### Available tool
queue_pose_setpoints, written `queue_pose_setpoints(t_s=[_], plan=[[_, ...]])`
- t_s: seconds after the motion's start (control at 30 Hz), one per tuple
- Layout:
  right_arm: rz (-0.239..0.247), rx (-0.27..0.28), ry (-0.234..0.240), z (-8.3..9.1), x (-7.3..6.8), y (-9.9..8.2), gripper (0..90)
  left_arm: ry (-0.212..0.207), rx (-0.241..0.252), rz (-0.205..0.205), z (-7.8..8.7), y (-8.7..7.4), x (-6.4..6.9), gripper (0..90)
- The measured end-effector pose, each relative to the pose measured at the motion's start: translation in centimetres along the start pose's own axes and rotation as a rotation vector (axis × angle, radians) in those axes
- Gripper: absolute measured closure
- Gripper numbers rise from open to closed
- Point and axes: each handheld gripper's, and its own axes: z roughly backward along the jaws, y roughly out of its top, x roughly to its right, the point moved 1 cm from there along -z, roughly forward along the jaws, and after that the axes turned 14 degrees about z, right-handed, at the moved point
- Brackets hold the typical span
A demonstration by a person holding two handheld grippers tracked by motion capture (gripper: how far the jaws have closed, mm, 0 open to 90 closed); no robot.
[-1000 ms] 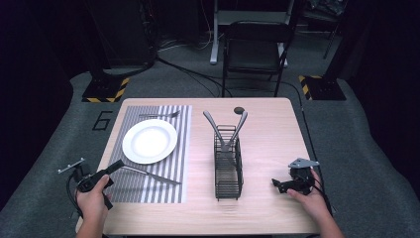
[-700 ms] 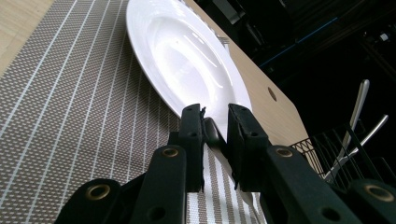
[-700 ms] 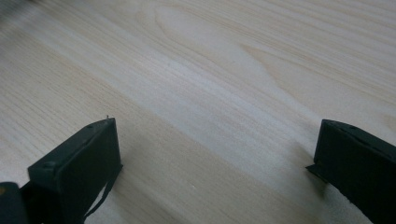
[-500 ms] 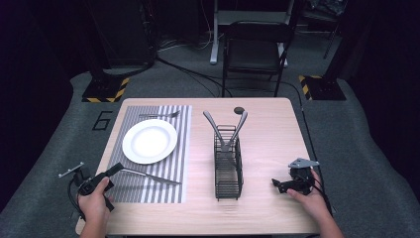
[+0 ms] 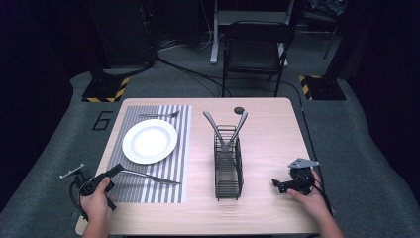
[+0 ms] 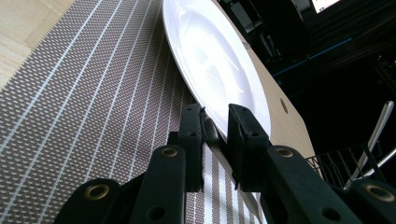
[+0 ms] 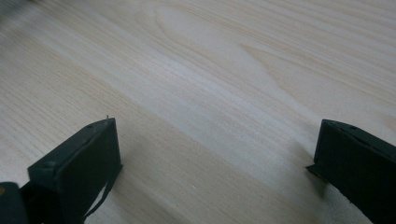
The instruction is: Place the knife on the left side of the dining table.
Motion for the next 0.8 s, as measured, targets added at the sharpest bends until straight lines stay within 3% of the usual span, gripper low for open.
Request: queue_pose_setpoints(t_s=[0.47, 0.8], plan=[[0.0, 0.001, 0.0, 0.0, 0.0, 0.0, 0.0, -0.007, 0.004, 0.052, -0.4, -0.2, -1.7, 75.7], [0.0, 0.001, 0.0, 0.0, 0.0, 0.0, 0.0, 0.015, 0.005, 0.103, -0.6, -0.5, -2.8, 74.8]])
